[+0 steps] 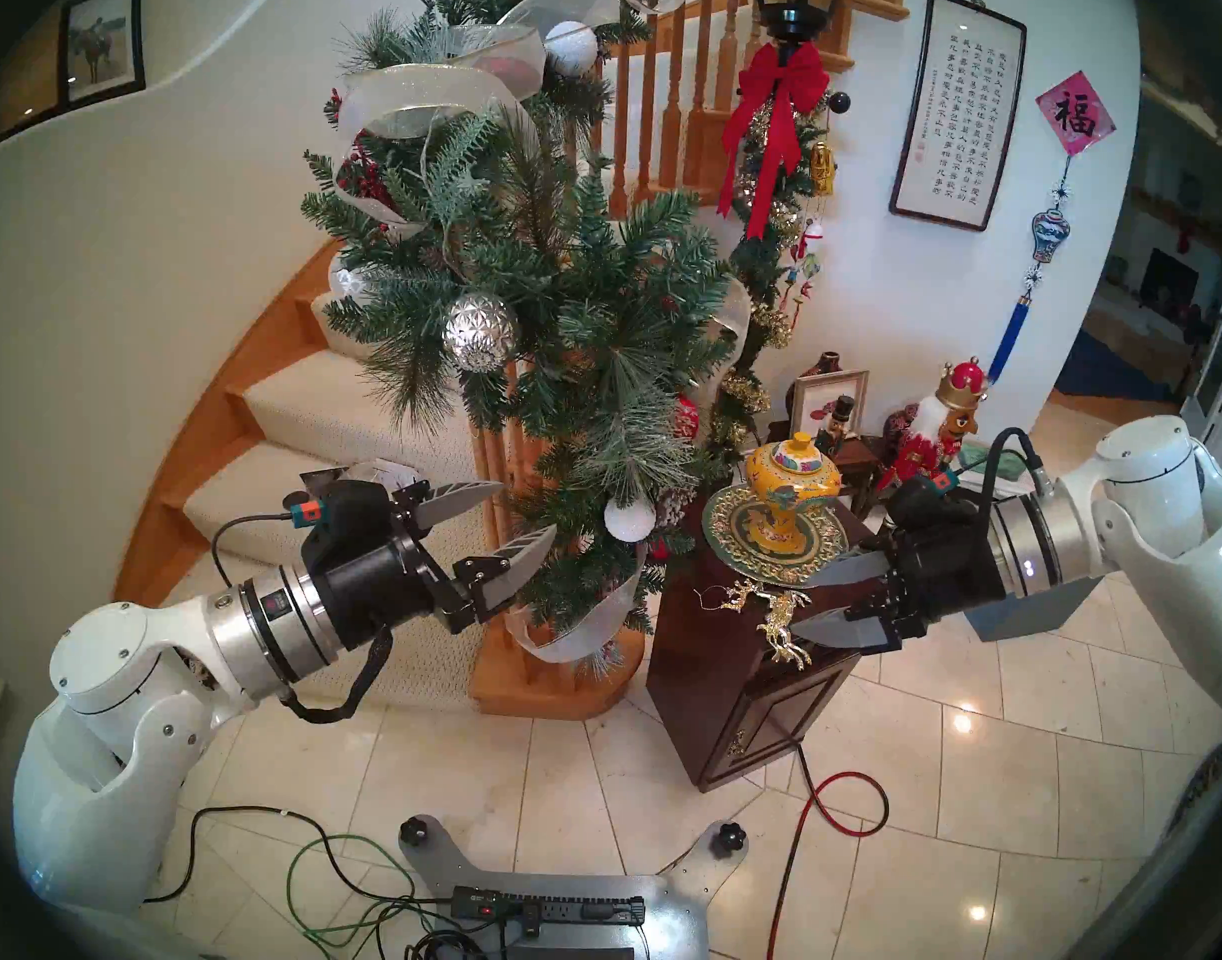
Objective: Hang the ornament onto the Christmas-tree-style decoration
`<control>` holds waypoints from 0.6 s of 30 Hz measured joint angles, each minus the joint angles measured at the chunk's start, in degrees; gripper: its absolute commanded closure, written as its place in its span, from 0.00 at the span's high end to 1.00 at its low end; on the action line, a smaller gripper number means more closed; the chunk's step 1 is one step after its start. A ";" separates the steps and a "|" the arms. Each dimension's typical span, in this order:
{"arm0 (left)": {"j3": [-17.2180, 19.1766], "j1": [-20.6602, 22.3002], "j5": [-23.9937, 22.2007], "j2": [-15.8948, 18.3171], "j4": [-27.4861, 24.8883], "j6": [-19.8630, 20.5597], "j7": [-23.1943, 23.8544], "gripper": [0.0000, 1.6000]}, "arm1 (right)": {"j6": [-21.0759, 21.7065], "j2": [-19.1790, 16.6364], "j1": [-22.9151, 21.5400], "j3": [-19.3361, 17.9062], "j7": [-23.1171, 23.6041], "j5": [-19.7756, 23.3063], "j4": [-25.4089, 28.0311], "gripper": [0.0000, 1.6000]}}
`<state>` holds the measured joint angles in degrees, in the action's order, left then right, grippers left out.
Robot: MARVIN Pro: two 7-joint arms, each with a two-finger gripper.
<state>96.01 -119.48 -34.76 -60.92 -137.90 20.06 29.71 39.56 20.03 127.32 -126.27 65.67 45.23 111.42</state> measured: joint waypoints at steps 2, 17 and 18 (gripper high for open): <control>0.00 0.00 0.00 0.00 0.00 0.00 0.00 1.00 | 0.01 0.44 1.34 -1.41 -0.03 -0.17 0.50 1.00; 0.00 0.00 0.00 0.00 0.00 0.00 0.00 1.00 | -3.11 -0.67 8.55 -6.34 2.85 0.58 0.86 1.00; 0.00 0.00 0.00 0.00 0.00 0.00 0.00 1.00 | -3.43 -1.05 8.66 -6.26 3.15 0.60 0.48 1.00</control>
<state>96.01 -119.48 -34.76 -60.92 -137.90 20.06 29.71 36.13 18.99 135.98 -132.53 68.82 45.83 111.90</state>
